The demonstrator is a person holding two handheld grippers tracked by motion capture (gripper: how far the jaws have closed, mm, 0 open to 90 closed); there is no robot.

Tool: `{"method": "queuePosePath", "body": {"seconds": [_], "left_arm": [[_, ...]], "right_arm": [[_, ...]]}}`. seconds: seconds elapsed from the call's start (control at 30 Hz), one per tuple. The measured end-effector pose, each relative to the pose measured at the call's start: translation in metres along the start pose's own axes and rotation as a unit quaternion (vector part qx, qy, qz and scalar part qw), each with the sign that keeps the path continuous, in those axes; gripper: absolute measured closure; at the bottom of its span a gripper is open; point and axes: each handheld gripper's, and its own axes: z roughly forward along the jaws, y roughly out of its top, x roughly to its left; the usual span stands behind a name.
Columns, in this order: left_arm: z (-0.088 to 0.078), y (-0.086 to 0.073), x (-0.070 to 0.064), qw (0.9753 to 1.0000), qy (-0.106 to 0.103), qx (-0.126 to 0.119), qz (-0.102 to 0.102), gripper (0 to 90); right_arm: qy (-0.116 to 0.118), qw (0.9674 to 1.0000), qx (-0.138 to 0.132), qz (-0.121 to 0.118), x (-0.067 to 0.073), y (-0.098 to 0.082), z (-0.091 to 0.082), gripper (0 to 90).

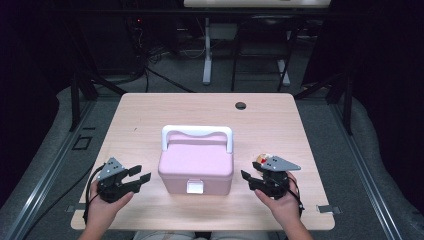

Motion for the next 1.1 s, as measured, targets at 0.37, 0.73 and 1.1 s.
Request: {"method": "queuePosePath", "body": {"seconds": [0.37, 0.73, 1.1], "left_arm": [[-0.005, 0.033, -0.004, 0.999, -0.022, 0.029, -0.026, 48.0], [-0.007, 0.072, -0.005, 0.9991, -0.034, 0.021, -0.012, 48.1], [-0.001, 0.099, -0.007, 0.998, -0.055, 0.028, -0.007, 46.5]], "right_arm": [[-0.012, 0.9979, 0.059, 0.023, 0.004, 0.018, -0.008, 46.1], [-0.013, 0.997, 0.074, 0.018, -0.002, 0.046, -0.014, 46.1], [-0.006, 0.9981, 0.058, 0.018, -0.007, 0.08, -0.024, 47.2]]}}
